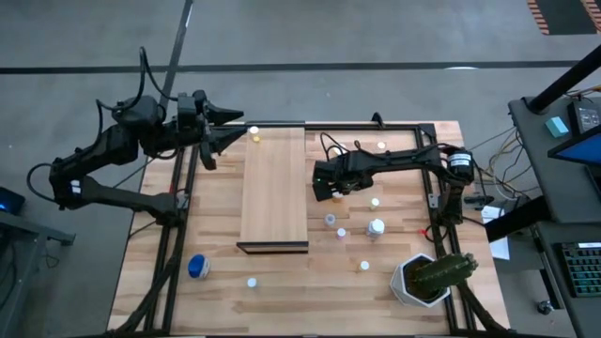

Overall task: Pick and place medicine bottles onto shelf by color
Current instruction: Put the center orange capsule bottle on the shelf

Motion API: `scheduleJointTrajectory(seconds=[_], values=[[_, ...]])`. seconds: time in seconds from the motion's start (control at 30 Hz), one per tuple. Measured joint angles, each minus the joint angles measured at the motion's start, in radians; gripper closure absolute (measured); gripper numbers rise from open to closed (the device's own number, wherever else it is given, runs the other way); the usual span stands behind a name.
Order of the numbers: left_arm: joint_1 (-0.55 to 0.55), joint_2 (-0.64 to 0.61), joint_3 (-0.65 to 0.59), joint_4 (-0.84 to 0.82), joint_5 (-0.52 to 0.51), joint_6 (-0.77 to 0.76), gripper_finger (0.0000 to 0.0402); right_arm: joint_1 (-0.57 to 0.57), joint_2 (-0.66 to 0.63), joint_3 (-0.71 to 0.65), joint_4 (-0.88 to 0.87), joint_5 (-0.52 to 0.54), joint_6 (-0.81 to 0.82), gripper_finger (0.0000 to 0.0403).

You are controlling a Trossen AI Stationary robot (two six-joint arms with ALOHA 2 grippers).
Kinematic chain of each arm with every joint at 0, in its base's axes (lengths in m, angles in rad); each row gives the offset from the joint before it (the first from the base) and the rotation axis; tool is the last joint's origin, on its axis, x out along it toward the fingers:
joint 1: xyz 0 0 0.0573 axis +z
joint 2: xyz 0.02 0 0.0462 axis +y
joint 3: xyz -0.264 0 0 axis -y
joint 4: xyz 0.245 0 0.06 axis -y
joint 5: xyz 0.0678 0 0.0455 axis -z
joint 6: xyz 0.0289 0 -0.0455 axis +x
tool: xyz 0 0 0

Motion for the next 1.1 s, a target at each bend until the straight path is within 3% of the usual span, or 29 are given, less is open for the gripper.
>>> scheduleJointTrajectory(seconds=[0.5, 0.83, 1.1], values=[[0.000, 0.002, 0.000, 0.000, 0.000, 0.000, 0.0194, 0.000, 0.021, 0.000, -0.004, -0.025, 0.009, 0.0201], [0.000, 0.002, 0.000, 0.001, 0.000, -0.001, 0.0194, -0.014, -0.100, 0.003, -0.081, -0.031, -0.042, 0.0188], [0.000, 0.024, 0.000, 0.003, 0.000, -0.001, 0.0194, -0.025, -0.206, 0.207, -0.146, -0.018, -0.134, 0.0199]])
